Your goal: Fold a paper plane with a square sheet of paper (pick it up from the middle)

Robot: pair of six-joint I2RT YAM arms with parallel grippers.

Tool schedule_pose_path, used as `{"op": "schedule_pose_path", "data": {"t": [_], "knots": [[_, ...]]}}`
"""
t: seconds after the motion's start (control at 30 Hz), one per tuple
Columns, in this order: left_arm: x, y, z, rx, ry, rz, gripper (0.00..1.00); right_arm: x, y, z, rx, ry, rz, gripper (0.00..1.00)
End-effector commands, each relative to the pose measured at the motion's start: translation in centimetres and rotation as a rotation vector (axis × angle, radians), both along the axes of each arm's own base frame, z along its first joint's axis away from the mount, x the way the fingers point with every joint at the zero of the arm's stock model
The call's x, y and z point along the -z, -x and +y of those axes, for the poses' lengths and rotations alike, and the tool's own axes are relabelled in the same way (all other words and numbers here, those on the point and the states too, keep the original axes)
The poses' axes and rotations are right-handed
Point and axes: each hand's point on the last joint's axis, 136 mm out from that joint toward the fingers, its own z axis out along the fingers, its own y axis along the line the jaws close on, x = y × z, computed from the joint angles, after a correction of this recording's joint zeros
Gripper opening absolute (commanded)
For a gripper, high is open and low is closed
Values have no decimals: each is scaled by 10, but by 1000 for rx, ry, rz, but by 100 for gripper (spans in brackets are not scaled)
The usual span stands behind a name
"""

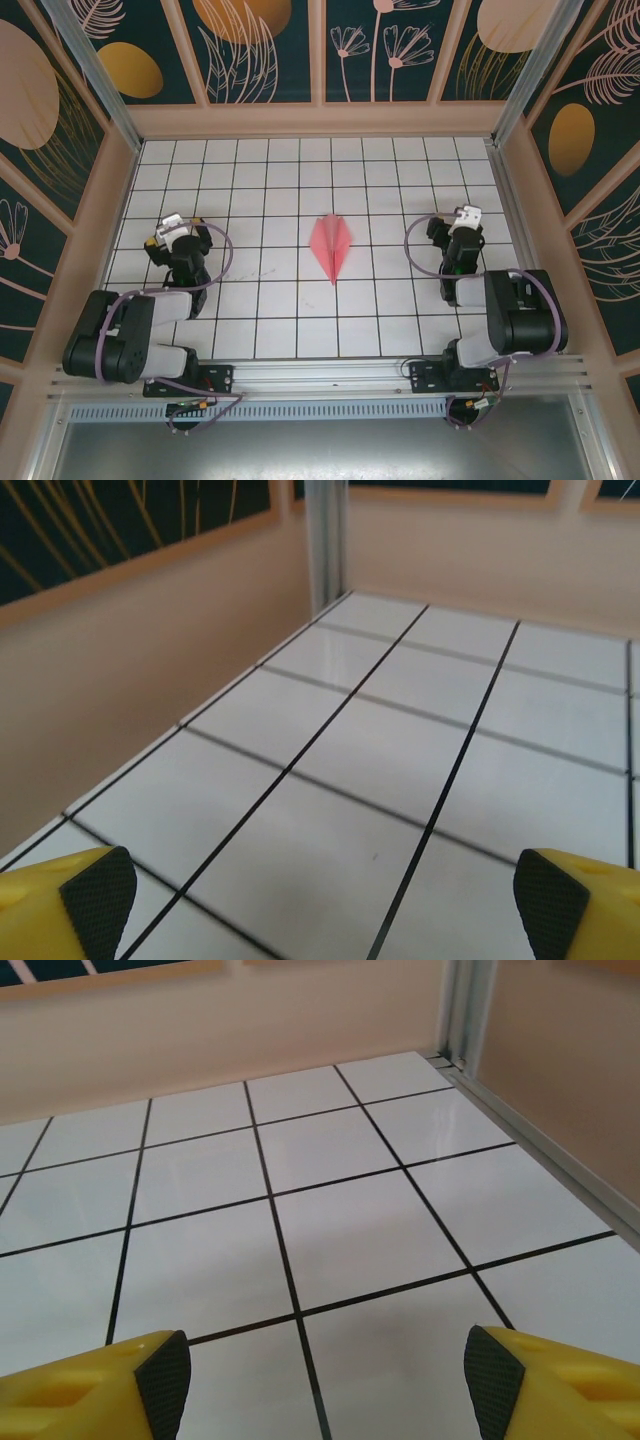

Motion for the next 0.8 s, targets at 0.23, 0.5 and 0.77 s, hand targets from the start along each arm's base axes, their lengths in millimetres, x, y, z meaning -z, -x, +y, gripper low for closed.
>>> {"op": "schedule_pose_path", "data": {"t": [0.23, 0.5, 0.77], "knots": [[-17, -11, -19, 208, -1, -159, 98, -14, 0, 15, -125, 0, -112, 84], [-15, -19, -13, 196, 19, -148, 99, -13, 1, 6, -75, -13, -112, 99], [-16, -19, -13, 196, 19, -149, 99, -13, 1, 6, -77, -12, -112, 99]]}}
